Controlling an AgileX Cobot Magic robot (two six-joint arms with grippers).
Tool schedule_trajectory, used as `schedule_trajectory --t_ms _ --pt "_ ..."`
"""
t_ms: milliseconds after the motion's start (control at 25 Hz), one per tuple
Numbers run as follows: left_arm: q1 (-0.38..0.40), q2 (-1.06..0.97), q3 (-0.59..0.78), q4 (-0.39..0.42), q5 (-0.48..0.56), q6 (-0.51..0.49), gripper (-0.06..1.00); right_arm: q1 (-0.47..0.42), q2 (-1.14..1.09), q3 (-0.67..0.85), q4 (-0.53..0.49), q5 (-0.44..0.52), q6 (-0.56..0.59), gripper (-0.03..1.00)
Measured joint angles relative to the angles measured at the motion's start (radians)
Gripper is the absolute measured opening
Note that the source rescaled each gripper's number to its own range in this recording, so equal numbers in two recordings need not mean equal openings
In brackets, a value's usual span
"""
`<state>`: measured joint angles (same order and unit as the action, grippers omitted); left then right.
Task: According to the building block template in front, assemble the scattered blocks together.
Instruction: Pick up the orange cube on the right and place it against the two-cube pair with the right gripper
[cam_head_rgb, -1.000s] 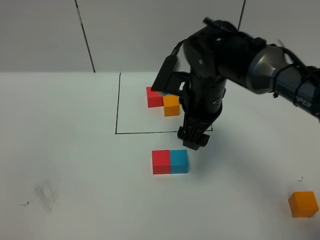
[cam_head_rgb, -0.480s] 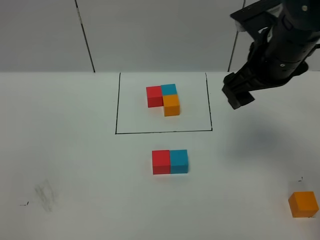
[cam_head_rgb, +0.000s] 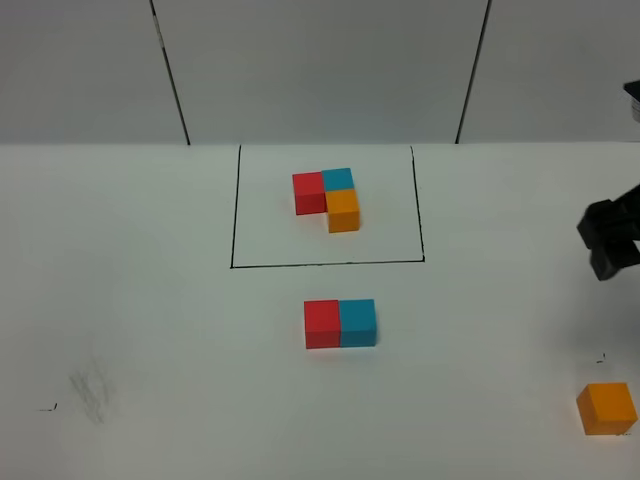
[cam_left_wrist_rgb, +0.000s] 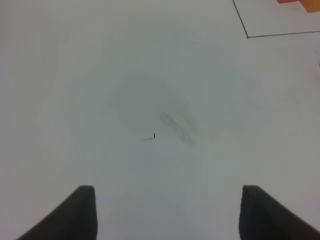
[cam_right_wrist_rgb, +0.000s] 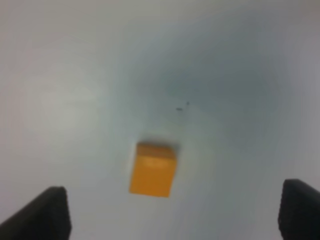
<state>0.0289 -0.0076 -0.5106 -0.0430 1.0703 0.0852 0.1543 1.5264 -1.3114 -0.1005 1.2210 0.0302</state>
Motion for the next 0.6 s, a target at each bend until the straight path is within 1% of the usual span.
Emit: schedule_trajectory --t_ms 80,200,360,600 --pt "0.000 0.000 0.000 0.000 0.000 0.000 0.54 -0.035 0.000 0.017 -0.024 0.001 0.006 0.71" --pt "0.000 0.000 0.000 0.000 0.000 0.000 0.54 -0.061 0.000 0.025 -0.025 0.000 0.007 0.71" --pt "0.000 0.000 0.000 0.000 0.000 0.000 0.54 -0.082 0.008 0.054 -0.009 0.000 0.007 0.71" --pt "0.000 0.000 0.000 0.000 0.000 0.000 0.54 -0.084 0.026 0.132 0.000 -0.001 0.007 0.71"
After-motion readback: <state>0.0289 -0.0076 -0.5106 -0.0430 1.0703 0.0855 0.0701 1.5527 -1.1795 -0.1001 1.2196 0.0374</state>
